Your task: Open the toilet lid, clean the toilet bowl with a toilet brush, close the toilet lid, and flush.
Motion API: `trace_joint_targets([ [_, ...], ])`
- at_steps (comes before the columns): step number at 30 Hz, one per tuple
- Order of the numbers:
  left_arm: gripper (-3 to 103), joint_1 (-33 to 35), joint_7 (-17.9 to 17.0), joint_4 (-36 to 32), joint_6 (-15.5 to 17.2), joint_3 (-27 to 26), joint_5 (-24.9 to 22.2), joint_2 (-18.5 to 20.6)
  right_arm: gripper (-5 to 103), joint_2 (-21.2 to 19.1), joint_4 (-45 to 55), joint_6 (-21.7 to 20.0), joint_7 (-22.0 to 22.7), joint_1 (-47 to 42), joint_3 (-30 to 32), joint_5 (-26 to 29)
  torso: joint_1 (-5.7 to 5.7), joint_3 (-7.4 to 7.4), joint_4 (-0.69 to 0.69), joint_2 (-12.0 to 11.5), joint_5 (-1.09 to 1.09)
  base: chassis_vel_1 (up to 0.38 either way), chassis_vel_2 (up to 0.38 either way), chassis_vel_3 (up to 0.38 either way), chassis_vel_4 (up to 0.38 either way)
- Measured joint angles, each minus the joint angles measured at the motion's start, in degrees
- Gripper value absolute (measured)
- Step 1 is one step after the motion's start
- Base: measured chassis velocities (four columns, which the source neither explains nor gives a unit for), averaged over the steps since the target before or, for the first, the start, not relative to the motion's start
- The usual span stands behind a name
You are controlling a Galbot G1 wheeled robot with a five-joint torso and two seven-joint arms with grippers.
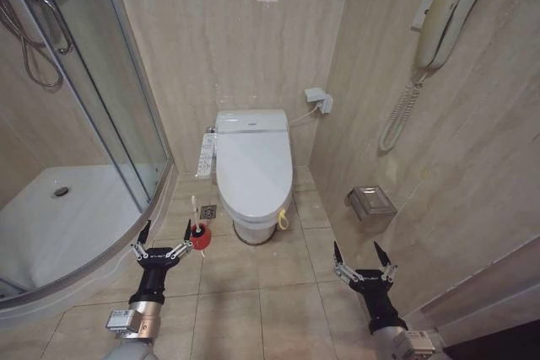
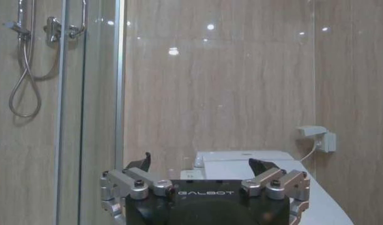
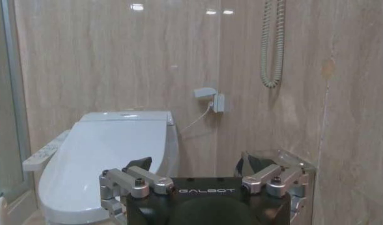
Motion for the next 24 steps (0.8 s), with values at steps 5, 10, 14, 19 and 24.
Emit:
trace_joint_targets([
  [5,100,0.0,0.0,0.0,0.0,0.0,0.0,0.0,100,0.0,-0.1,0.4,-0.2,0.0,0.2,0.2,0.00,0.00,0.00,0.0,0.00,0.000,0.000,0.000,0.000],
  [10,100,0.0,0.0,0.0,0.0,0.0,0.0,0.0,100,0.0,-0.7,1.2,-0.9,-0.1,0.4,0.1,0.00,0.00,0.00,0.0,0.00,0.000,0.000,0.000,0.000],
  [14,100,0.0,0.0,0.0,0.0,0.0,0.0,0.0,100,0.0,-1.1,1.6,-0.7,-0.1,0.3,0.3,0.00,0.00,0.00,0.0,0.00,0.000,0.000,0.000,0.000],
  [19,100,0.0,0.0,0.0,0.0,0.0,0.0,0.0,100,0.0,-1.6,1.6,-1.3,0.3,0.5,0.6,-0.01,0.00,0.00,0.0,0.00,-0.013,0.015,0.014,-0.030],
  [24,100,0.0,0.0,0.0,0.0,0.0,0.0,0.0,100,0.0,-1.9,1.6,-1.8,1.1,0.6,0.6,-0.02,-0.01,0.00,0.0,0.00,-0.067,0.137,0.072,-0.145],
])
